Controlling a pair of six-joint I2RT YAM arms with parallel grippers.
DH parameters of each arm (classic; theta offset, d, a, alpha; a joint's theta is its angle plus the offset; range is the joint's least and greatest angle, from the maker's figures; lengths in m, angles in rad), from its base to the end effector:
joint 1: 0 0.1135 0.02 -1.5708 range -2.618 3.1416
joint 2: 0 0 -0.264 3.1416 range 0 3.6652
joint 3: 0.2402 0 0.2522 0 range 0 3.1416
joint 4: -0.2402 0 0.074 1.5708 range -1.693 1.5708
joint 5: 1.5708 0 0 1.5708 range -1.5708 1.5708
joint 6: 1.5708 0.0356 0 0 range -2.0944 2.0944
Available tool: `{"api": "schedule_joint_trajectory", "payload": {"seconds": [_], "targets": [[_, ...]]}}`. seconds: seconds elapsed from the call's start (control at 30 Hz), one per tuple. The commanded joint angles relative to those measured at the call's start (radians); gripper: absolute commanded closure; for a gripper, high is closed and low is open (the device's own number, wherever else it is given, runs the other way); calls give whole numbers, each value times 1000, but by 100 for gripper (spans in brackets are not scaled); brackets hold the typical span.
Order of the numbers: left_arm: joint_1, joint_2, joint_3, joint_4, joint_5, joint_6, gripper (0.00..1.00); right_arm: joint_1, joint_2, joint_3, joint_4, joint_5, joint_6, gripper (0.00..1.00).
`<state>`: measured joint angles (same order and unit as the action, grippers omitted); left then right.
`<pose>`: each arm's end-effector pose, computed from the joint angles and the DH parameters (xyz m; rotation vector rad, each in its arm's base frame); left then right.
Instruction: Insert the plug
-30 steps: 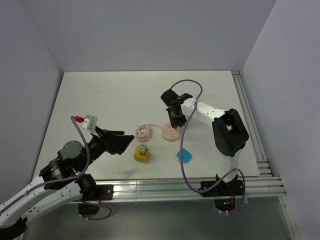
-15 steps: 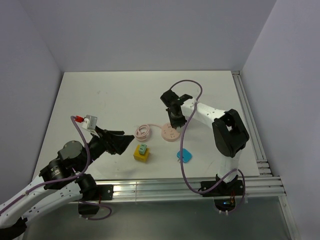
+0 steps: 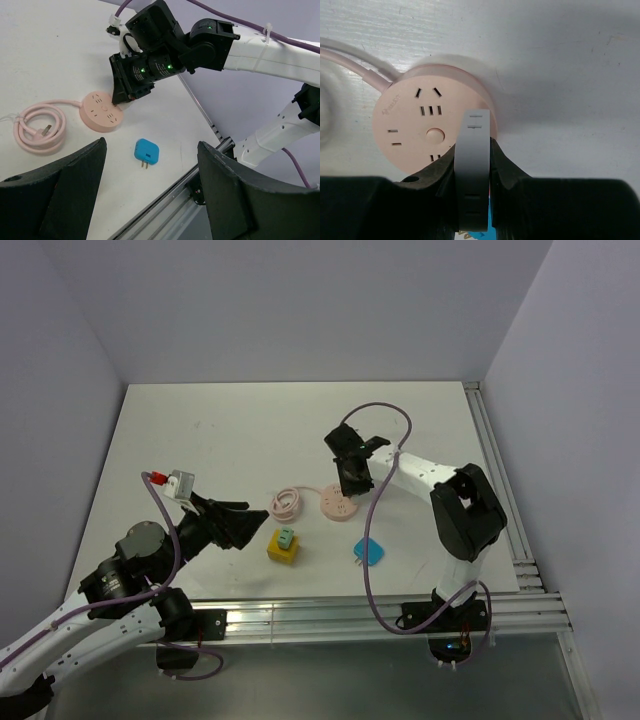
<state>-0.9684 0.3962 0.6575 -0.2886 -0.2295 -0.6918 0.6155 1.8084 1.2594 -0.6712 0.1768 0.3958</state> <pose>0.0669 -0.0829 0.3337 0.0456 1.7111 -1.0893 0.2974 0.2027 0.1910 -0.2586 2.7387 0.0227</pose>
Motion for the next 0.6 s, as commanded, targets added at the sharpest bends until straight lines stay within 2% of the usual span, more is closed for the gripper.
{"api": "schedule_joint_trajectory", "payload": {"seconds": [0.0, 0.33, 0.57], "targets": [[2, -8, -9, 49, 12, 8, 21, 7, 112, -98, 38, -51, 44, 100], [2, -20, -10, 43, 13, -9, 22, 9, 172, -113, 51, -48, 67, 100], [2, -13, -9, 43, 18, -11, 22, 10, 161, -57, 10, 24, 58, 100]]}}
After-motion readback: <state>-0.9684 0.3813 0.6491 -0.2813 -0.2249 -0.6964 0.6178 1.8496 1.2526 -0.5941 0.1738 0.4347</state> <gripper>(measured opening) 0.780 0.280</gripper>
